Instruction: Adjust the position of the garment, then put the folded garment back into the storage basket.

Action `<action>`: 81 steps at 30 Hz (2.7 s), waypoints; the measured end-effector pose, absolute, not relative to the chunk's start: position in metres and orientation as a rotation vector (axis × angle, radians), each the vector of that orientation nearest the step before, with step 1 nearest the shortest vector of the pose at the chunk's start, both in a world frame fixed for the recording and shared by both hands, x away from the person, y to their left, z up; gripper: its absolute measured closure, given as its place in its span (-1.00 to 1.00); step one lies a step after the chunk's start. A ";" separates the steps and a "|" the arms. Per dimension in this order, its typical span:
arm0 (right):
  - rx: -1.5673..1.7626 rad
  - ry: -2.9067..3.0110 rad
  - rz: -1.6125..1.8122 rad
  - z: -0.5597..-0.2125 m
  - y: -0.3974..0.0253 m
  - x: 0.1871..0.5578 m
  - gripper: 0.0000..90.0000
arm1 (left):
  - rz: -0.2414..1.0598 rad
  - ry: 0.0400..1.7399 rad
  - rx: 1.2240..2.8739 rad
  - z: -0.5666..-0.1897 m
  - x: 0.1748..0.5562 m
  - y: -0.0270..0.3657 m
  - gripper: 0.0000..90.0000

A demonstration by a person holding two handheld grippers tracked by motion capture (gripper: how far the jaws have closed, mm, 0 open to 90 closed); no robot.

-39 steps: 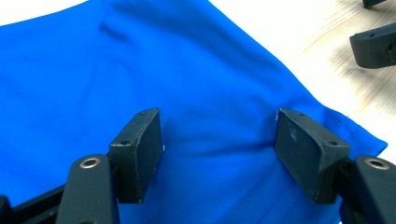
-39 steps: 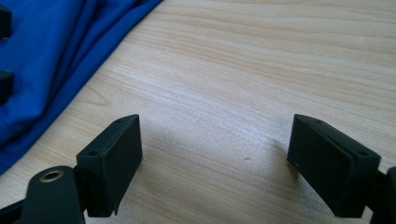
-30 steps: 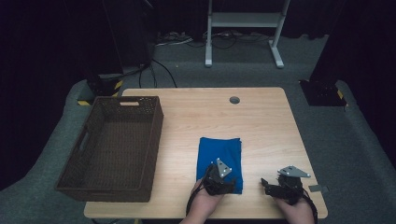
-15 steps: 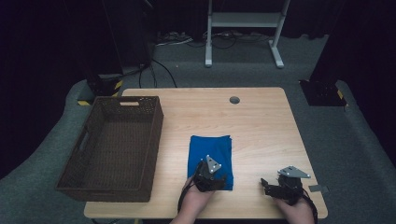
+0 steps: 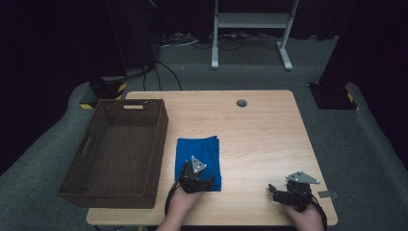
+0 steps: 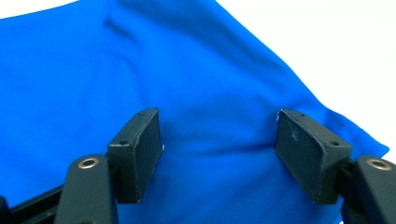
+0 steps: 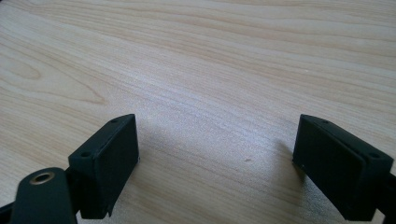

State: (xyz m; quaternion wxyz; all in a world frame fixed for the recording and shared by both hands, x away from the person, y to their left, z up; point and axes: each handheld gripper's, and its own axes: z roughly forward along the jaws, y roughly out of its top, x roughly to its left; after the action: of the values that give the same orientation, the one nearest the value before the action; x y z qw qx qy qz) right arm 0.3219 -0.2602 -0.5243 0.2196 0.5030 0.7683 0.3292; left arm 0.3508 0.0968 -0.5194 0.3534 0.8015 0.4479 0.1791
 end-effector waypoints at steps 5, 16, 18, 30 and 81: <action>1.391 2.126 0.911 -0.524 -0.260 0.322 -0.69 | 0.471 1.196 2.056 -0.519 0.353 0.112 -0.32; 1.392 2.125 0.911 -0.524 -0.260 0.321 -0.69 | 0.483 1.227 2.071 -0.518 0.352 0.123 -0.38; 1.392 2.125 0.911 -0.524 -0.260 0.321 -0.69 | 0.487 1.241 2.072 -0.517 0.351 0.125 -0.40; 1.392 2.125 0.911 -0.524 -0.260 0.321 -0.69 | 0.467 1.240 2.061 -0.510 0.350 0.125 -0.54; 1.382 2.132 0.911 -0.525 -0.260 0.321 -0.70 | 0.544 1.337 2.204 -0.484 0.451 0.077 -0.09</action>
State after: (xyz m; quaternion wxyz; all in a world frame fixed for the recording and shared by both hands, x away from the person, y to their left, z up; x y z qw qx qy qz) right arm 0.3209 -0.2597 -0.5245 0.2194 0.4995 0.7707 0.3293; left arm 0.4508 0.0770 -0.4844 0.2506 0.8098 0.4914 0.1999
